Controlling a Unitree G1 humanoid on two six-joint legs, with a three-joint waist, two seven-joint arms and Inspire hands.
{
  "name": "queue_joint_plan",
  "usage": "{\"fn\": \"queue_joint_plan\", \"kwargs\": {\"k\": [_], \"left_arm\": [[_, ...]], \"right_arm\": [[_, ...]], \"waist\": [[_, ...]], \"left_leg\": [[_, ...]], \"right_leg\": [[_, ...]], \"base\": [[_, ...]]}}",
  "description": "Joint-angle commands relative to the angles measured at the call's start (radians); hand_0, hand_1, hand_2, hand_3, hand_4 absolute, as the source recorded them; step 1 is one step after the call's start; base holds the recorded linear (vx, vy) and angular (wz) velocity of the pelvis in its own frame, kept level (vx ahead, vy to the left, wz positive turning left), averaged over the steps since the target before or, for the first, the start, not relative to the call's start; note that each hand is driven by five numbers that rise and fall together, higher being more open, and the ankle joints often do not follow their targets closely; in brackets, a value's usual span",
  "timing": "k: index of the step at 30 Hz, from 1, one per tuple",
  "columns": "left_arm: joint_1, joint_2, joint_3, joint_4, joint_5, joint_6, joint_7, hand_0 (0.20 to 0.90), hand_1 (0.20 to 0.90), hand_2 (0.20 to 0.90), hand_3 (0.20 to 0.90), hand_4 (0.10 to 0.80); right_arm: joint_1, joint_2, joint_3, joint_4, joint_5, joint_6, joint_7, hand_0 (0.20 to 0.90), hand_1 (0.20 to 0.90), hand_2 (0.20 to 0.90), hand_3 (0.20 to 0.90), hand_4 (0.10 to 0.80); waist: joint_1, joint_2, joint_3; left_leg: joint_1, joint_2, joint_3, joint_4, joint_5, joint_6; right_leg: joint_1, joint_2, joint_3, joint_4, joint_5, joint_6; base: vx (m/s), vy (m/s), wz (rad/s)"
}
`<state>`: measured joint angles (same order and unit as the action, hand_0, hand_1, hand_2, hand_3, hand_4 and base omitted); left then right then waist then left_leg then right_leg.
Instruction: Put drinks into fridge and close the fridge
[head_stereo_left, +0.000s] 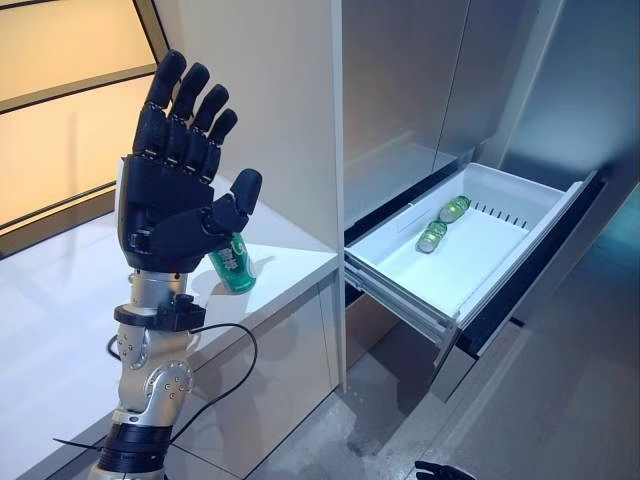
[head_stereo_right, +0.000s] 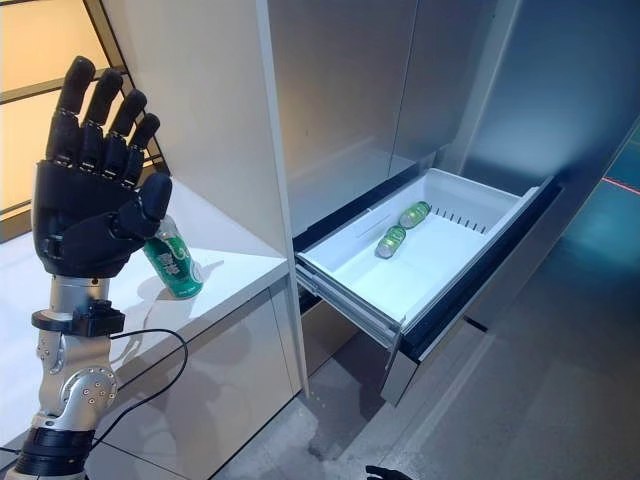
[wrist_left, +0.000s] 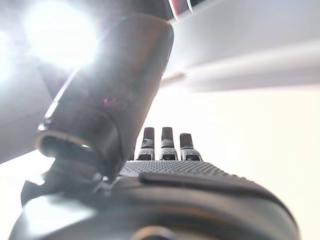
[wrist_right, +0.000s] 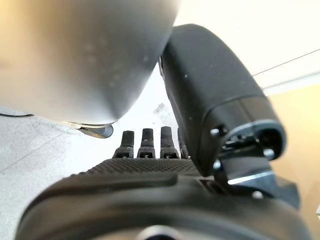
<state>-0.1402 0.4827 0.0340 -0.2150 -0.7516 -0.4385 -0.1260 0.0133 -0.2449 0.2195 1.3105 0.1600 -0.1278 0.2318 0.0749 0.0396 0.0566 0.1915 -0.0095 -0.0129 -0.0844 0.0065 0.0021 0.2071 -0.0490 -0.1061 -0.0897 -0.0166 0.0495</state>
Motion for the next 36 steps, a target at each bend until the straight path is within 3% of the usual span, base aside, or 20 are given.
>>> {"fn": "queue_joint_plan", "kwargs": {"k": [1, 11, 27, 36], "left_arm": [[-0.103, 0.034, 0.075, -0.044, 0.056, -0.023, 0.116, 0.9, 0.9, 0.9, 0.9, 0.8], [-0.085, 0.034, 0.124, 0.079, 0.018, 0.012, 0.206, 0.9, 0.9, 0.9, 0.9, 0.8], [-0.079, 0.05, 0.139, 0.222, -0.039, 0.112, 0.136, 0.9, 0.9, 0.9, 0.9, 0.8], [-0.083, 0.076, 0.121, 0.242, 0.017, 0.179, 0.125, 0.9, 0.9, 0.9, 0.9, 0.8]], "right_arm": [[-0.029, 0.031, 0.049, 0.047, 0.027, 0.002, 0.002, 0.9, 0.9, 0.9, 0.9, 0.8], [-0.026, 0.025, 0.037, 0.035, 0.01, 0.016, 0.004, 0.9, 0.9, 0.9, 0.9, 0.8], [-0.03, 0.01, 0.025, 0.031, -0.018, 0.03, 0.012, 0.9, 0.9, 0.9, 0.9, 0.8], [-0.04, 0.001, 0.016, 0.04, -0.019, 0.032, 0.02, 0.9, 0.9, 0.9, 0.9, 0.8]], "waist": [[-0.005, 0.002, -0.009], [-0.012, 0.001, -0.008], [-0.015, 0.007, -0.003], [-0.014, 0.013, -0.004]], "left_leg": [[0.001, -0.055, -0.005, 0.01, -0.096, 0.019], [0.001, -0.051, 0.009, 0.013, -0.092, 0.017], [0.007, -0.048, 0.021, 0.014, -0.09, 0.013], [0.009, -0.047, 0.025, 0.014, -0.089, 0.012]], "right_leg": [[-0.042, 0.041, -0.032, 0.086, -0.095, -0.002], [-0.042, 0.043, -0.022, 0.089, -0.095, -0.002], [-0.035, 0.042, -0.023, 0.089, -0.098, 0.001], [-0.031, 0.042, -0.023, 0.087, -0.098, 0.003]], "base": [[0.0, 0.0, 0.0], [0.0, 0.0, 0.0], [0.0, 0.0, 0.0], [0.0, 0.0, 0.0]]}}
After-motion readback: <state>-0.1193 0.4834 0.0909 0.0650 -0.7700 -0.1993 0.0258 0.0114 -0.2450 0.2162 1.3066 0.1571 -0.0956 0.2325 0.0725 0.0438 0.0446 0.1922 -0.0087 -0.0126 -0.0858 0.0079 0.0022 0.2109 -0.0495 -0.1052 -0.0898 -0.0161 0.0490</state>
